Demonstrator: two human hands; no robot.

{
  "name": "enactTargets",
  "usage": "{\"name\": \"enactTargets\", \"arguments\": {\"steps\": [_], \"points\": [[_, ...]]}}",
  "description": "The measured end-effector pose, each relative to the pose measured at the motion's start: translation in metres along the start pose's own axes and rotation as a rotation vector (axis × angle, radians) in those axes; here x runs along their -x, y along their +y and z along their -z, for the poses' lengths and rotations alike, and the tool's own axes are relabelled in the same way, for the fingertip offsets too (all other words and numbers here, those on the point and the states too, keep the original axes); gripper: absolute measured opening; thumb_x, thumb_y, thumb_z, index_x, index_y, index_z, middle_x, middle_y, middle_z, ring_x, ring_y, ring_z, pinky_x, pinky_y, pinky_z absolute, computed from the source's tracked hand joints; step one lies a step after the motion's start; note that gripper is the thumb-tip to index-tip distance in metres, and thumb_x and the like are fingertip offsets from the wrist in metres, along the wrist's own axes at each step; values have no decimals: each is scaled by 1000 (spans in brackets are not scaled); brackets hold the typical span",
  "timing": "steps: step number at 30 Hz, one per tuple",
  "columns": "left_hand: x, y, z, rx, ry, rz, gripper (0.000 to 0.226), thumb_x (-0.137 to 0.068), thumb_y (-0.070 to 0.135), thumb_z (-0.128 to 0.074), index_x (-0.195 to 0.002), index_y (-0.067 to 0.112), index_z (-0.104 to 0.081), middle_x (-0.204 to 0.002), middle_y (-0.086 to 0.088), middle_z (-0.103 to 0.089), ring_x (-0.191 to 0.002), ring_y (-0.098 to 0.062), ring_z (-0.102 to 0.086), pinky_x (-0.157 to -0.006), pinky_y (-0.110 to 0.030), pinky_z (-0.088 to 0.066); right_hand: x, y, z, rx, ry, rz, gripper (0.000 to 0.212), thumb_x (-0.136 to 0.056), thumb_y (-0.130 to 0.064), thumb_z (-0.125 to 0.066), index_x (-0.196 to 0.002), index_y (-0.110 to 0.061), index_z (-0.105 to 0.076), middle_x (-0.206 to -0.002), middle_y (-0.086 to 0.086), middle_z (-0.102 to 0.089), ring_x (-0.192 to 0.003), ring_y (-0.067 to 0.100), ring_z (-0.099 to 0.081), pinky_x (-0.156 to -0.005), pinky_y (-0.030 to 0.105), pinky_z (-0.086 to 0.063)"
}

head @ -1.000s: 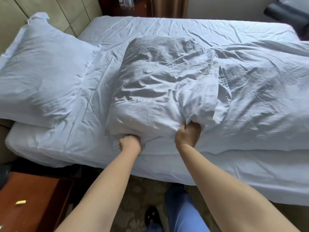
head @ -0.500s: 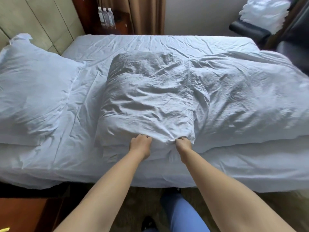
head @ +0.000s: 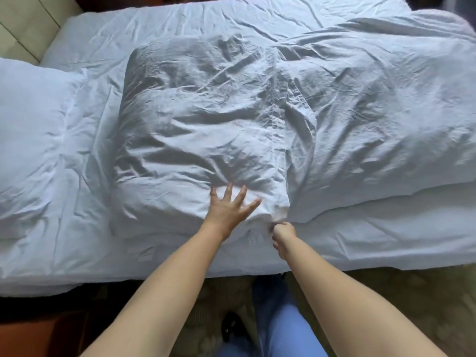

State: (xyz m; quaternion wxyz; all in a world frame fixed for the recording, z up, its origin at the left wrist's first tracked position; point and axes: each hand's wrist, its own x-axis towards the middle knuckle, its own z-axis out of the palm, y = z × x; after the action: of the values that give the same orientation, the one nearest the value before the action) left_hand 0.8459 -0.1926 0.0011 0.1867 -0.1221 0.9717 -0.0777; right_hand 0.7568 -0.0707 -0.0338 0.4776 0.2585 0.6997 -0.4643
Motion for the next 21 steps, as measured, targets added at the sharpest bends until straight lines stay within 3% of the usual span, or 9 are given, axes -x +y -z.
{"name": "enactTargets", "arguments": {"steps": [1, 2, 4, 7, 10, 12, 15, 18, 21], "points": [[-6, -3, -3, 16, 40, -17, 101, -64, 6, -78, -144, 29, -20, -140, -19, -47, -107, -43, -59, -75, -54, -52, -5, 3, -2, 18, -45, -5, 25, -98, -8, -42, -121, -15, -47, -110, 5, -50, -96, 26, -50, -83, 32, -42], [-8, -5, -5, 62, 28, 8, 90, -62, 2, -74, -137, 25, -31, -124, -18, -61, -78, -36, -68, -54, -39, -54, -8, 5, -5, -17, -111, -50, 33, -96, -13, -49, -129, -14, -45, -120, 3, -48, -107, 28, -49, -89, 36, -41], [-10, -15, -4, 271, 165, 126, 85, -62, -8, -62, -137, 22, -36, -125, -16, -61, -55, -31, -64, -36, -29, -43, -10, 5, -11, -182, -211, -226, 49, -91, -36, -59, -132, -19, -41, -133, 5, -43, -119, 29, -46, -97, 40, -41], [-11, -28, 10, 491, 161, 333, 90, -73, -14, -50, -150, 24, -23, -153, -8, -28, -83, -40, -62, -54, -38, -42, -12, -2, -22, -558, -268, -370, 55, -82, -54, -59, -119, -13, -55, -117, 9, -58, -103, 27, -59, -80, 35, -53], [-4, -32, 26, 677, 193, 448, 82, -78, -11, -45, -149, 25, -25, -151, -3, -30, -97, -39, -58, -70, -45, -50, -2, -14, -26, -656, -284, -314, 26, -89, -43, -54, -81, -19, -61, -60, -1, -62, -46, 14, -54, -42, 19, -40], [-2, -39, 37, 742, 214, 480, 79, -81, -8, -47, -148, 27, -26, -149, -2, -34, -109, -36, -55, -84, -45, -49, 12, -28, -26, -603, -329, -247, 28, -91, -35, -53, -68, -21, -58, -46, -4, -59, -33, 14, -52, -36, 17, -38], [1, -51, 51, 786, 261, 479, 72, -83, -3, -51, -146, 26, -32, -146, -2, -39, -120, -32, -50, -91, -39, -46, 29, -56, -28, -566, -324, -5, 29, -88, -42, -57, -91, -17, -71, -84, 5, -74, -70, 22, -71, -54, 30, -58], [5, -54, 62, 802, 306, 440, 65, -85, 2, -52, -144, 24, -37, -142, -1, -44, -120, -30, -50, -90, -36, -44, 36, -79, -22, -437, -244, 230, 52, -75, -48, -67, -109, -10, -67, -111, 13, -68, -98, 30, -66, -80, 49, -57], [12, -43, 62, 774, 182, 375, 67, -83, 3, -48, -144, 26, -35, -141, -1, -45, -125, -26, -47, -92, -33, -42, 45, -72, -2, -151, -109, 242, 29, -96, -22, -49, -118, -8, -61, -110, 7, -61, -97, 23, -59, -77, 30, -50]]}}
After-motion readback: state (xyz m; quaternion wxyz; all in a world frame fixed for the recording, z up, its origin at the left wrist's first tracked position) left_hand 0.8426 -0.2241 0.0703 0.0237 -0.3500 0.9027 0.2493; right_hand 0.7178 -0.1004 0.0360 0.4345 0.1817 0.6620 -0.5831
